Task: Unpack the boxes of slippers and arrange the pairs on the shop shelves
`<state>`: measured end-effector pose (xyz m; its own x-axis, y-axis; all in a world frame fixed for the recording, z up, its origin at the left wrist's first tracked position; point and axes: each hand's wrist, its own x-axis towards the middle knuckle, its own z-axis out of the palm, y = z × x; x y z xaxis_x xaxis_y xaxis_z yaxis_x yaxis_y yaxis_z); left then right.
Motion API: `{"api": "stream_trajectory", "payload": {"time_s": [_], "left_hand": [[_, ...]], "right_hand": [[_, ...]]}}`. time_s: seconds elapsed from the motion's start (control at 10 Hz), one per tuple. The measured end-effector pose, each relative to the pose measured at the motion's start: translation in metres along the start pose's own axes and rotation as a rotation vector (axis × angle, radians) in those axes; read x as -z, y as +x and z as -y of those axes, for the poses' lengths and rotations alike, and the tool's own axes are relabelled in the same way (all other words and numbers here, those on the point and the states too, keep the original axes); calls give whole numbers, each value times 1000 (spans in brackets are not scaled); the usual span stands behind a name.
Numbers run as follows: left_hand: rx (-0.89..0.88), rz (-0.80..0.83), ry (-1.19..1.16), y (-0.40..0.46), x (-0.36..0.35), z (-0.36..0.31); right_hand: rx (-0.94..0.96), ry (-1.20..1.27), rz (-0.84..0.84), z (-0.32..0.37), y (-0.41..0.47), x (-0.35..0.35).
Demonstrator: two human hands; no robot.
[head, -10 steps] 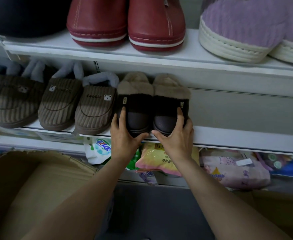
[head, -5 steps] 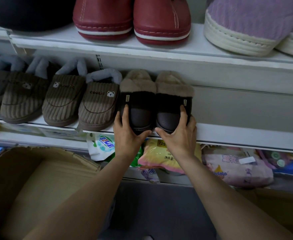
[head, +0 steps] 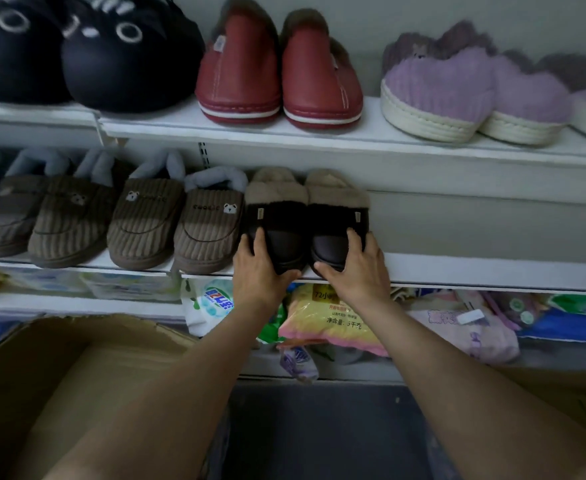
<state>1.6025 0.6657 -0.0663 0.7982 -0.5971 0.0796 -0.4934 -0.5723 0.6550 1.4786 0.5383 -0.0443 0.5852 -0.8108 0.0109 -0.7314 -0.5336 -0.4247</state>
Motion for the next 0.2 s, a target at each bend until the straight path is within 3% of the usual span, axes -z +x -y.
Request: {"api": "stream_trajectory", "payload": {"time_s": [0.2], "left_hand": [[-158, 146, 120, -16, 80, 2]], "right_hand": [[96, -56, 35, 50, -49, 47]]}}
